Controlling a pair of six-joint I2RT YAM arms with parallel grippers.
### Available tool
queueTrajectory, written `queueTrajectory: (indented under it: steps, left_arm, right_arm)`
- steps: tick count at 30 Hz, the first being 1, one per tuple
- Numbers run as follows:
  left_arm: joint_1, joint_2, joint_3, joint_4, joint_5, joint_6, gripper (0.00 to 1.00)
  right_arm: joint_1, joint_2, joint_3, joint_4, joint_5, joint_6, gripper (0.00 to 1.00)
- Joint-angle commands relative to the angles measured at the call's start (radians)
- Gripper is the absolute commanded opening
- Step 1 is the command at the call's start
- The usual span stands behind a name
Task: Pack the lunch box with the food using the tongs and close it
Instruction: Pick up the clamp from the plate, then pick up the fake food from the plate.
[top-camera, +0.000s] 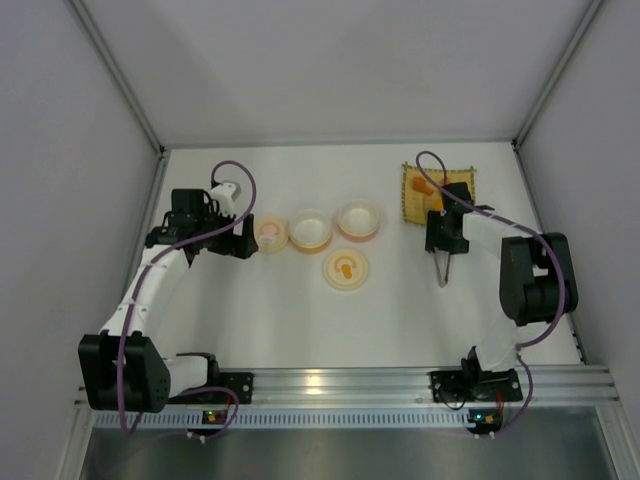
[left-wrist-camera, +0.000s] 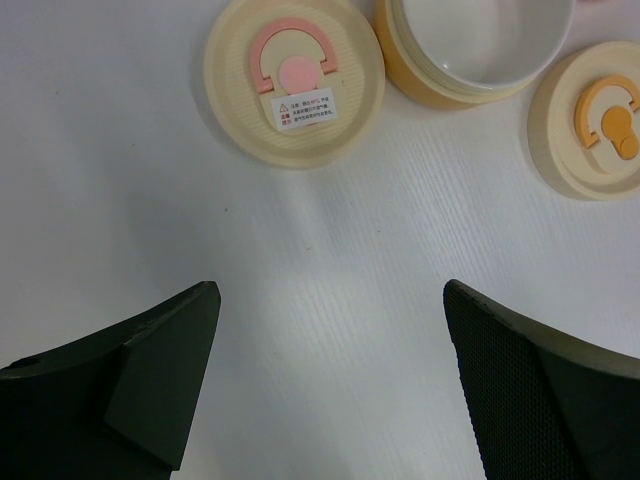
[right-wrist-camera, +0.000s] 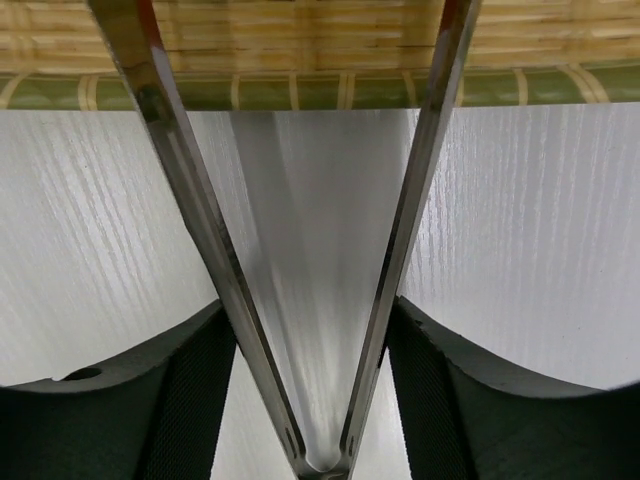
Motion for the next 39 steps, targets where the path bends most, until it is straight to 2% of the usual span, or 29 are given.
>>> queueTrajectory:
  steps: [1, 10, 16, 28, 39]
  left_arm:
    - [0.013, -0.003, 0.013, 0.047, 0.017, 0.014, 0.98]
    - [0.020, -0.006, 0.021, 0.038, 0.026, 0.014, 0.98]
    - [0.020, -0.006, 0.028, 0.034, 0.029, 0.012, 0.98]
    - [0.029, -0.021, 0.027, 0.026, 0.029, 0.015, 0.98]
    - [0.033, -0.017, 0.028, 0.032, 0.037, 0.012, 0.98]
  right_arm:
    - [-0.007, 0.041, 0.001, 0.056, -0.005, 0.017, 0.57]
    - [-0.006, -0.106, -0.036, 0.016, -0.010, 0.019, 0.48]
    - [-0.006, -0.203, 0.014, -0.065, -0.008, 0.006, 0.45]
    - [-0.006, -0.238, 0.114, -0.170, -0.016, -0.014, 0.36]
    - [-0.006, -0.326, 0.180, -0.223, -0.003, -0.009, 0.36]
